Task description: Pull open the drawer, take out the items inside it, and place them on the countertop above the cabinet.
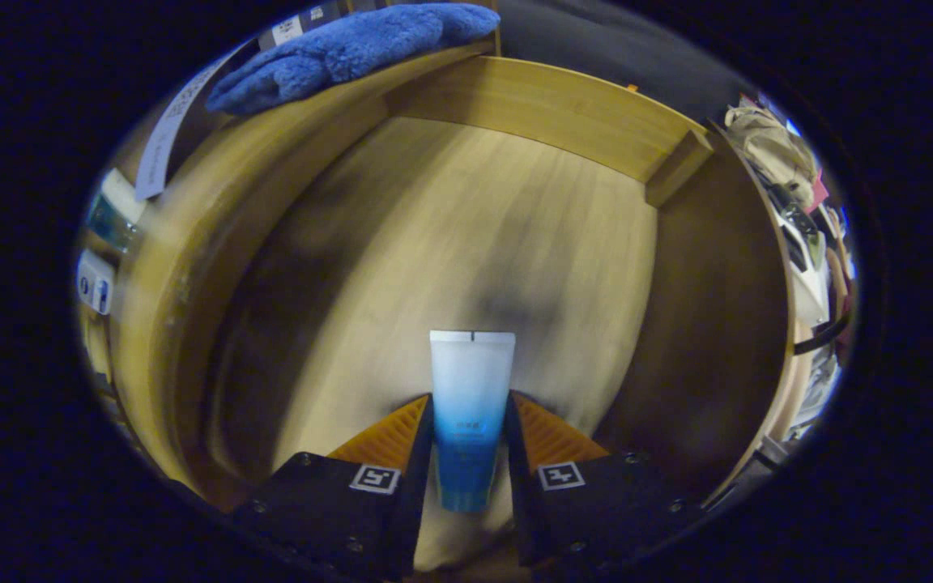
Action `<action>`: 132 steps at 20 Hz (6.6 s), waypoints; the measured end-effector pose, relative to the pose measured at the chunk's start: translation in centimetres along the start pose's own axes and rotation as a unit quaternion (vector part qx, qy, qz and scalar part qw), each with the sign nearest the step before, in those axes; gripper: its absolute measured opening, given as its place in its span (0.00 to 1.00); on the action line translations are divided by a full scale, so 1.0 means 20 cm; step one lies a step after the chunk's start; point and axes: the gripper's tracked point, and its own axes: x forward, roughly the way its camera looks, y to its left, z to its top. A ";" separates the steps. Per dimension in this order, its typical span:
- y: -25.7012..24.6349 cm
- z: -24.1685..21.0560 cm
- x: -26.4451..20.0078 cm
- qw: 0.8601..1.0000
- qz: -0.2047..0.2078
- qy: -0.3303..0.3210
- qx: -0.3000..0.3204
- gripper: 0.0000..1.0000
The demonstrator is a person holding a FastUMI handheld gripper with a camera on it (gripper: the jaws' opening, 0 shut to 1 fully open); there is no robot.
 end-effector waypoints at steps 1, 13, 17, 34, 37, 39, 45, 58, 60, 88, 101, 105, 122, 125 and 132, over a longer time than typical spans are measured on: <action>0.01 0.00 0.02 1.000 0.023 0.002 0.005 0.45; 0.42 0.44 -0.60 0.944 0.175 -0.254 -0.117 0.42; 0.75 0.46 -0.61 0.928 0.219 -0.247 -0.172 0.42; 0.53 0.55 -0.96 0.870 0.288 -0.367 -0.160 0.54; 0.21 0.46 -1.02 0.862 0.269 -0.397 -0.165 0.54; 0.01 0.40 -1.04 0.857 0.263 -0.407 -0.175 0.54; -0.42 0.11 -0.88 0.820 0.248 -0.412 -0.311 0.54; -0.41 -0.16 -0.50 0.803 0.330 -0.337 -0.365 0.79; -0.41 -0.16 -0.51 0.795 0.339 -0.340 -0.371 0.79; 0.43 0.11 -0.32 0.778 0.391 -0.338 -0.357 0.79; 0.43 0.14 -0.37 0.766 0.417 -0.353 -0.339 0.80; 0.40 0.16 -0.47 0.754 0.424 -0.372 -0.337 1.00; -0.42 0.55 -1.08 0.695 0.389 -0.505 -0.334 1.00; -0.50 0.57 -1.15 0.678 0.389 -0.523 -0.339 0.99; -0.59 0.56 -1.12 0.687 0.385 -0.518 -0.332 0.99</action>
